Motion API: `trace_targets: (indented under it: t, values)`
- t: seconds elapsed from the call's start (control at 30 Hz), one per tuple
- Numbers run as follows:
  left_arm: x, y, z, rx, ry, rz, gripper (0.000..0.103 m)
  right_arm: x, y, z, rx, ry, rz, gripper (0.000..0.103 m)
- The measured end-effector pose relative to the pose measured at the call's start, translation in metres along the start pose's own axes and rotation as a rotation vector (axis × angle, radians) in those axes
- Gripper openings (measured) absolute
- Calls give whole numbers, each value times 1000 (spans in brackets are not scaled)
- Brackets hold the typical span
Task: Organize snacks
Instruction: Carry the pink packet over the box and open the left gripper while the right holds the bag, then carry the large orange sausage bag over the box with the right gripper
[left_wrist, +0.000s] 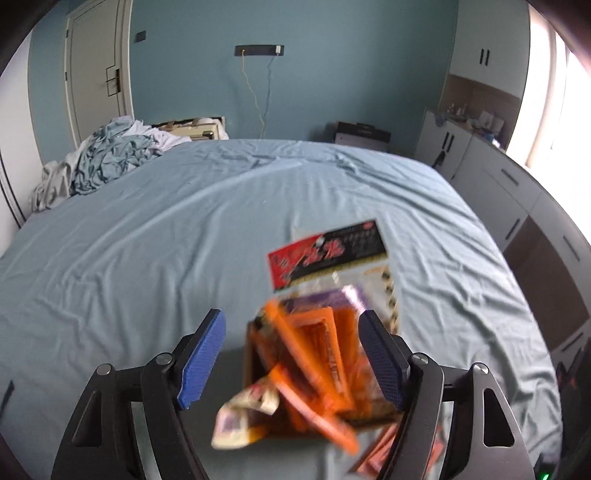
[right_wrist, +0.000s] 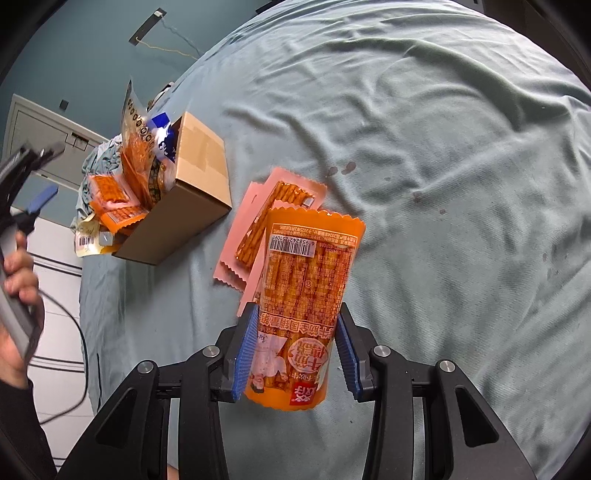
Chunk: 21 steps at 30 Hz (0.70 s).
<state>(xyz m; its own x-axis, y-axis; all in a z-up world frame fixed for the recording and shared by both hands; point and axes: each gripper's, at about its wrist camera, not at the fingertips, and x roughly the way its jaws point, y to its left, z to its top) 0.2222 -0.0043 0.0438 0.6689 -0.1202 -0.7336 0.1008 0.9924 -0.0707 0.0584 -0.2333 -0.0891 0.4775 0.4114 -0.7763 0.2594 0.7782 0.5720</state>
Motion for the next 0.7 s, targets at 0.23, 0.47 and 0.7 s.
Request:
trace_targets:
  t: [0.23,0.47,0.7]
  values:
    - [-41,24,-64,95,104,129,75,-10,7,-4,-27,-29,11,39]
    - [-87,31,-142,124,50,82,79,-20,9,-10,-51,-73,-18,39]
    - [-75,28,-143,136,84,-16,80,-32,22,-17,-81,-116,-69,39]
